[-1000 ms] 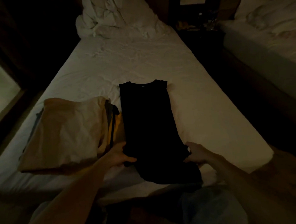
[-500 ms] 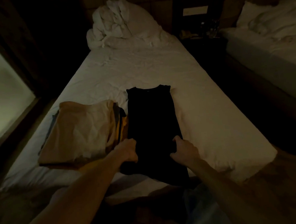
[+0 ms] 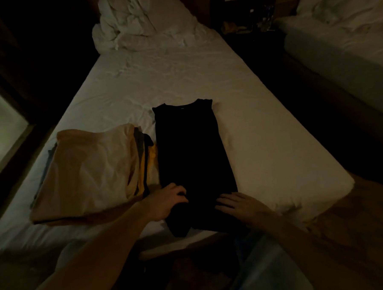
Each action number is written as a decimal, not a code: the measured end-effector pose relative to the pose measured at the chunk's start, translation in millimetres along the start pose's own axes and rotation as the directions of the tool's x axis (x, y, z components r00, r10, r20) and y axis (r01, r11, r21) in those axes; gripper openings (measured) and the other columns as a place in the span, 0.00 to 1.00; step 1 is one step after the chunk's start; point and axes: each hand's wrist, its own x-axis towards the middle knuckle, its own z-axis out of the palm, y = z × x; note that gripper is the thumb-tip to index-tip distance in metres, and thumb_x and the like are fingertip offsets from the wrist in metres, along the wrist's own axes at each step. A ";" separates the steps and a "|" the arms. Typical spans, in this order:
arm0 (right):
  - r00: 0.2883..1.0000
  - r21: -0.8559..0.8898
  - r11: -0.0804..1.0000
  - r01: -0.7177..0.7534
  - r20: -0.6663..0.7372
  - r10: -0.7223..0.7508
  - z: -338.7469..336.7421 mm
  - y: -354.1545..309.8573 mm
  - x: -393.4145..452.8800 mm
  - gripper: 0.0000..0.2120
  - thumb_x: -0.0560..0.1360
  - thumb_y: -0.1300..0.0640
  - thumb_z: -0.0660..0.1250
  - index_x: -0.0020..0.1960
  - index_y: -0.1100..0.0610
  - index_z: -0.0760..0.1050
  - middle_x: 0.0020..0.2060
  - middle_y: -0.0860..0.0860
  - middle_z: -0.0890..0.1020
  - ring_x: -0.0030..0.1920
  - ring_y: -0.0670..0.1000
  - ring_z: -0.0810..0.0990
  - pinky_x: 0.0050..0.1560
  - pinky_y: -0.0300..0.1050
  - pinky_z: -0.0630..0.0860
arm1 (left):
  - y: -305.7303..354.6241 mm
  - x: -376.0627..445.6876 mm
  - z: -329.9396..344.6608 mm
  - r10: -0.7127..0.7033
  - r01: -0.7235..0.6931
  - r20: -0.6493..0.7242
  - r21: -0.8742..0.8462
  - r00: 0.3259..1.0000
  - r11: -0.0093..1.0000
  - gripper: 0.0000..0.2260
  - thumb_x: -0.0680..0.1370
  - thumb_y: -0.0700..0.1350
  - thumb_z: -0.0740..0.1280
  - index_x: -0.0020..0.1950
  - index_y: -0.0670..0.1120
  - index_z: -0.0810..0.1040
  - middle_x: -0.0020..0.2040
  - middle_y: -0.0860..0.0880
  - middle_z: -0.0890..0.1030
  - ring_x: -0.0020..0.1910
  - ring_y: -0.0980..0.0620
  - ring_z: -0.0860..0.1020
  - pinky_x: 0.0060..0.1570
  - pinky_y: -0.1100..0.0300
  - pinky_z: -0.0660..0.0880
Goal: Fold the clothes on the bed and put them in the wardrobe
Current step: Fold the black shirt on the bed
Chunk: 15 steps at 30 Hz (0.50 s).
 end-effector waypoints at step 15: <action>0.979 0.161 0.972 -0.174 -0.080 0.189 -17.1 -11.4 13.3 0.33 0.67 0.64 0.70 0.70 0.55 0.66 0.64 0.58 0.77 0.60 0.62 0.76 0.58 0.51 0.75 | -6.4 -6.1 30.4 0.027 -0.016 0.093 -0.114 0.995 0.993 0.32 0.78 0.39 0.66 0.79 0.50 0.57 0.79 0.52 0.52 0.77 0.52 0.53 0.75 0.54 0.57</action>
